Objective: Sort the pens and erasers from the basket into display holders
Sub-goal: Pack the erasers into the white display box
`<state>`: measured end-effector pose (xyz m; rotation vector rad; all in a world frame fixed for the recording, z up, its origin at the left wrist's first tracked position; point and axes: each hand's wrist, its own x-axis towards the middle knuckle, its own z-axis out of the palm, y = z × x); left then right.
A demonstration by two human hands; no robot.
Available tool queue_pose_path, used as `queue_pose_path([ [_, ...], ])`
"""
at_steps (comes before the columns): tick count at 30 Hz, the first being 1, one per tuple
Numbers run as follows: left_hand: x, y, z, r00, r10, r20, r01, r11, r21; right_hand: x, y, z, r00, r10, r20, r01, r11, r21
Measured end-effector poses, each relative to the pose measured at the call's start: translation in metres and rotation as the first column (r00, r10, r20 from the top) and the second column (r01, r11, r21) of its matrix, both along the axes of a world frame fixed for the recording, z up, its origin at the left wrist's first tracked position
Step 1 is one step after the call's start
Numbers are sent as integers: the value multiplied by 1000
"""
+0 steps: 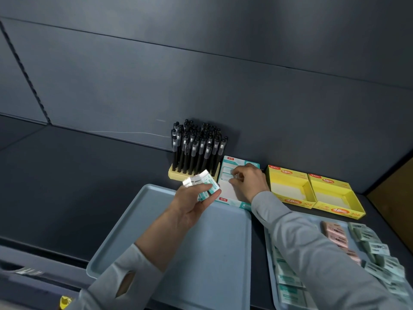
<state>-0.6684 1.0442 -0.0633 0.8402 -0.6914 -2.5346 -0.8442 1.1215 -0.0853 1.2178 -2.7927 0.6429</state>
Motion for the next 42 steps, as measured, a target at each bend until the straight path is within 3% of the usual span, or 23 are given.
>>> queue_pose_path([
  [3,-1,0,-2,1000,-20,8,20,999,-50,-4,2,0,998,-10,54,10,1000,-6],
  [6,-4,1,-3,1000,-13,16,14,995,-104,0,5,16,991,10,132,15,982,-190],
  [7,-6,1,-2,1000,-7,20,9,993,-119,3,6,26,961,88,263,-15,964,-266],
  [9,-8,3,-2,1000,-9,24,13,987,-158,17,6,45,795,299,528,-135,936,-326],
  [10,-10,4,-2,999,-21,30,26,982,-189,23,5,50,744,371,556,-223,922,-316],
  [12,-12,7,-1,997,-52,54,64,968,-243,30,5,52,732,441,520,-325,896,-302],
  [17,-13,6,0,998,-54,39,59,986,-154,21,17,59,648,415,639,-177,898,-404],
  [19,-11,5,0,996,-82,30,86,984,-153,17,23,59,605,425,673,-189,898,-397],
  [21,-12,7,-2,994,-93,55,101,978,-182,16,26,57,612,416,673,-186,903,-388],
  [24,-13,7,-4,996,-19,88,34,986,-165,10,25,51,645,322,693,19,900,-436],
  [26,-13,3,-4,994,14,107,2,988,-153,6,25,45,643,221,733,136,909,-393],
  [28,-12,-1,-4,992,21,127,-2,988,-151,6,25,36,630,149,762,126,949,-290],
  [31,-12,-4,-2,988,42,148,-28,995,-92,6,26,23,757,93,647,-19,993,-121],
  [33,-12,-4,2,990,51,132,-46,998,-41,7,24,19,828,68,556,-28,996,-80],
  [36,-13,-4,5,996,52,75,-56,997,51,7,18,19,983,90,160,-104,991,87],
  [38,-14,-5,5,996,57,63,-61,995,76,9,14,18,991,129,21,-130,985,116],
  [42,-14,-3,5,1000,14,25,-16,997,82,13,9,13,987,141,-72,-136,988,79],
])
